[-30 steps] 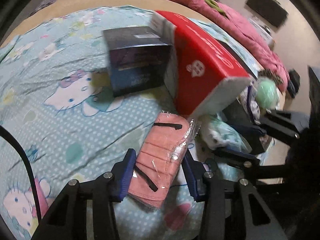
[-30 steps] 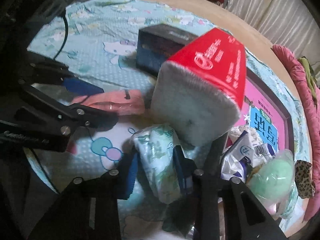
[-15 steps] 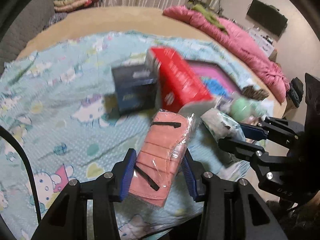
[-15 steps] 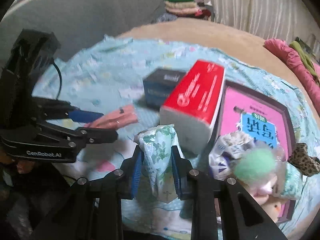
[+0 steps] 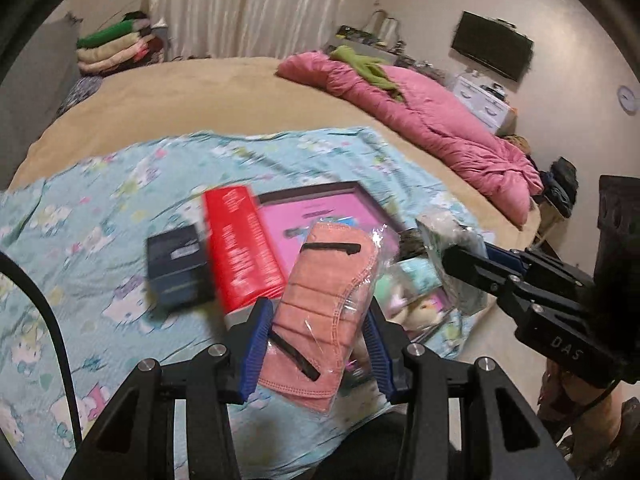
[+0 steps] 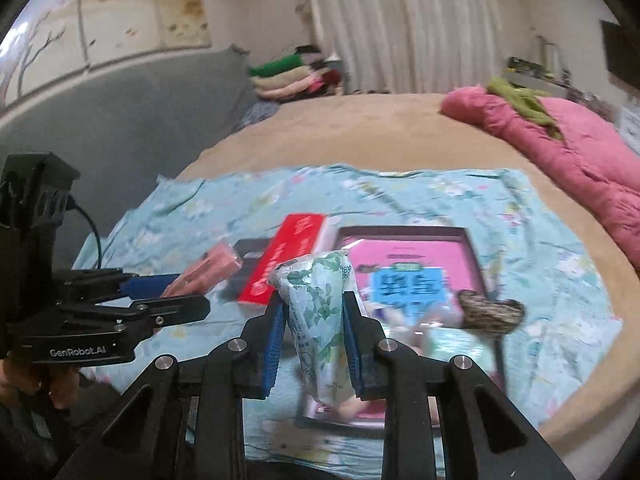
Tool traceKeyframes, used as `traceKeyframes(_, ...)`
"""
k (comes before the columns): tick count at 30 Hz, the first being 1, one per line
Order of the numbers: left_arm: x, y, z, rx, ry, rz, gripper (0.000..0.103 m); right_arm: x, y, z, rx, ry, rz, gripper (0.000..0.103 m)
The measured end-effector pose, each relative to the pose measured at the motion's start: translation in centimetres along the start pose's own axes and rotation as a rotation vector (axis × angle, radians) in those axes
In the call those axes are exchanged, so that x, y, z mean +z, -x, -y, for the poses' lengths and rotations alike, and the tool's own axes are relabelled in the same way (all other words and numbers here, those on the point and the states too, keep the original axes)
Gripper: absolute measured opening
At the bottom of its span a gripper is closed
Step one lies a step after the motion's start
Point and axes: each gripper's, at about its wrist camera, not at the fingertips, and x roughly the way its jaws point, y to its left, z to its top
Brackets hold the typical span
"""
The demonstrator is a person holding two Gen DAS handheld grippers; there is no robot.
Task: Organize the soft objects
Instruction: 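Lift the pink packet and tissue pack and carry them over the box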
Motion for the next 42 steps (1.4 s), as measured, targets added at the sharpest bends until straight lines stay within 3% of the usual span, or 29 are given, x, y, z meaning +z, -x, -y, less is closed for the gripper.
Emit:
traceKeyframes(7, 1.5, -1.7, 5.0, -0.038, -0.067, -0.012, 0.045, -0.6, 2.6, 4.0, -0.049, -0.08, 0.042, 0.028)
traceKeyframes(14, 0.5, -5.5, 8.2, -0.054, -0.108, -0.076, 0.045, -2.3, 3.3, 7.7, -0.103, -0.154, 0.035, 0.028)
traceKeyframes(28, -1.5, -12.8, 9.5, 0.016, -0.146, -0.178, 0.044, -6.3, -0.4, 12.0, -0.157, -0.246, -0.042, 0.028)
traceKeyframes(42, -0.2, -15.3, 8.7, 0.063, -0.15, -0.168, 0.044, -7.6, -3.9, 13.4, -0.221, -0.255, -0.045, 0.028)
